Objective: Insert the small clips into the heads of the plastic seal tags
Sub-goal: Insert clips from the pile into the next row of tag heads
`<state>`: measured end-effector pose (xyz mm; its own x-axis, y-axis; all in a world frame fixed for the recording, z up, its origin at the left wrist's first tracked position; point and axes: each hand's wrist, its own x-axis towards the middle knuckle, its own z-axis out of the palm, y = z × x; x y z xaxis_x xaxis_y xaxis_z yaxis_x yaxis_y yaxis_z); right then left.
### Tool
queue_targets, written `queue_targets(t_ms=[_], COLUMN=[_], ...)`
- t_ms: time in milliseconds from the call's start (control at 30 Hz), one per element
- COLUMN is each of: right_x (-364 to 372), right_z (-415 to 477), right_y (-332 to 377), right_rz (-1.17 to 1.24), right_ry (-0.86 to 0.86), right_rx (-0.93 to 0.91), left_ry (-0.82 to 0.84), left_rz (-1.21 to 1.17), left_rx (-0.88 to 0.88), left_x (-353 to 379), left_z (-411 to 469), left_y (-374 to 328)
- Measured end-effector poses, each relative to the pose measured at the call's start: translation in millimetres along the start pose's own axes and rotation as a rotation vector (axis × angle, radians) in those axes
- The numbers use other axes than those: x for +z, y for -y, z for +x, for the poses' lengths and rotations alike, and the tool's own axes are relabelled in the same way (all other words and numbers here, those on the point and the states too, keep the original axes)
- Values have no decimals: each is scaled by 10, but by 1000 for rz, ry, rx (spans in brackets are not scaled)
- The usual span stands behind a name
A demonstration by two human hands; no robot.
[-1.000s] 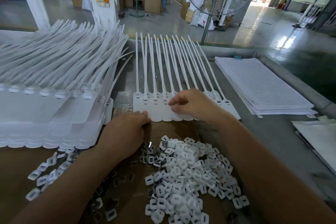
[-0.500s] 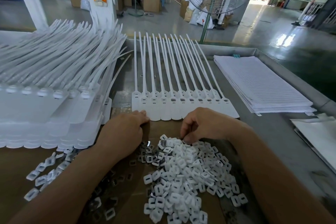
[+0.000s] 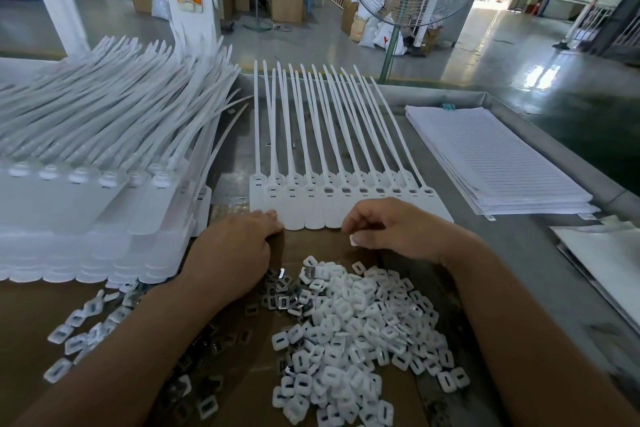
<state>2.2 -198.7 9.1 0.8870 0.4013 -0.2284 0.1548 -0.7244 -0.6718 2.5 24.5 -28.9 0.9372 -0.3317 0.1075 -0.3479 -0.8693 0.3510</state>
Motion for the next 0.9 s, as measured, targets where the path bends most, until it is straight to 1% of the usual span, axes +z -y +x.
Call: queue_targets(t_ms=[100,233,367,467,633,767,900], right_x=[28,70,72,66,12,9,64], right_z=[41,83,131,200,386,578,727], right_y=[-10,-14,1,10,12,-12,-30], right_rz=[-24,7,112,117,60,37,44], right_ry=[-49,-96,-242,-310,-436,-531,-554], right_rx=[-9,-16,-42,-16,29,72,118], left_ry=[9,14,15,13,24,-8,-11], left_rz=[3,9,9,7,0,5,8], left_rx=[-2,5,6,6,0,13,16], left_x=[-12,-17,-16,-17,-14,-14,-18], left_z=[-2,4,13,14,13,-8,-21], left_y=[0,-3,5,2,-2,3,-2])
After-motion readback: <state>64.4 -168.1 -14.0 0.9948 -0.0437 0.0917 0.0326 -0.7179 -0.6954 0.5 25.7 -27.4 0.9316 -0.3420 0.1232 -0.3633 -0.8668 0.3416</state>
